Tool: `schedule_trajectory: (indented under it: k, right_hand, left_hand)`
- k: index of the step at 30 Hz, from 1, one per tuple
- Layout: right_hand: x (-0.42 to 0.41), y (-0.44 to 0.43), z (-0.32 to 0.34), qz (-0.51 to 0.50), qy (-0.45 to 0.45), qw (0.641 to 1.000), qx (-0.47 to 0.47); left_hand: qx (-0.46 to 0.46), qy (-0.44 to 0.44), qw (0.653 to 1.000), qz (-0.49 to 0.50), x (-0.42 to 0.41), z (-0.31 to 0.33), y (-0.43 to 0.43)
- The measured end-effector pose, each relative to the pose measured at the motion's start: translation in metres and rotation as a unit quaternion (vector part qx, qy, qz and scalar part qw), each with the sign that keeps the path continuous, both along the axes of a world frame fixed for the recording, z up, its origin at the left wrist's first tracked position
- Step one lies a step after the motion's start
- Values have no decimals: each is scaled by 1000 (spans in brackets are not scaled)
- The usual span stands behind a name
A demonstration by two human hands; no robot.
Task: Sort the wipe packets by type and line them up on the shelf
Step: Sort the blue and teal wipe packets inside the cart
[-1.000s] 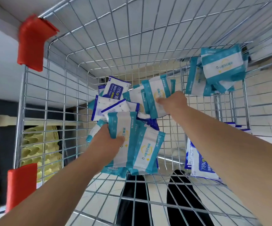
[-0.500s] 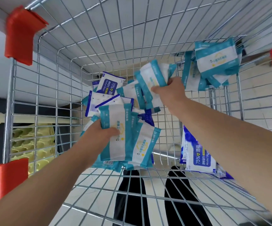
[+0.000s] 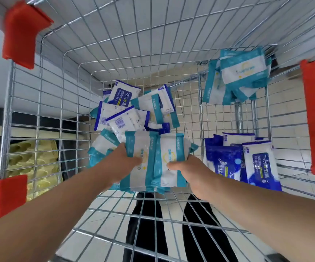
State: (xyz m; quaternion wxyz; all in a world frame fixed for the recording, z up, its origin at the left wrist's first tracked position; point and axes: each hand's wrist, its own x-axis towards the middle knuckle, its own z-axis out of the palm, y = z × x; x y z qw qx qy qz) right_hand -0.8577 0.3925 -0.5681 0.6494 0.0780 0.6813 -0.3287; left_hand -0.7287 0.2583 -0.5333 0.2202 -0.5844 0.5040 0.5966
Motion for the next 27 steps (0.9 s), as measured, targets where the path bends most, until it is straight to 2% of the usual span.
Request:
schedule_trajectory:
  k: [4, 8, 13, 16, 20, 25, 27]
  right_hand:
    - [-22, -5, 17, -21, 6, 999, -24]
    - [-66, -9, 45, -54, 63, 993, -79]
    - [-141, -6, 76, -161, 134, 968, -139]
    - [-191, -12, 80, -243, 151, 950, -122]
    - [-233, -28, 59, -270, 91, 956, -75]
    - [-250, -36, 30, -271, 85, 958, -48]
    - [-255, -31, 23, -262, 74, 962, -37]
  left_hand:
    - [10, 36, 998, 58, -7, 12, -3]
    - [22, 123, 983, 136, -42, 36, -3]
    - [-42, 216, 967, 131, -126, 50, -2]
    - [-81, 257, 954, 134, -192, 39, -5]
    - [-96, 230, 961, 116, -254, 9, -1]
    - [-114, 199, 963, 142, -259, -17, 6]
    - [-138, 194, 964, 119, -258, -21, 2]
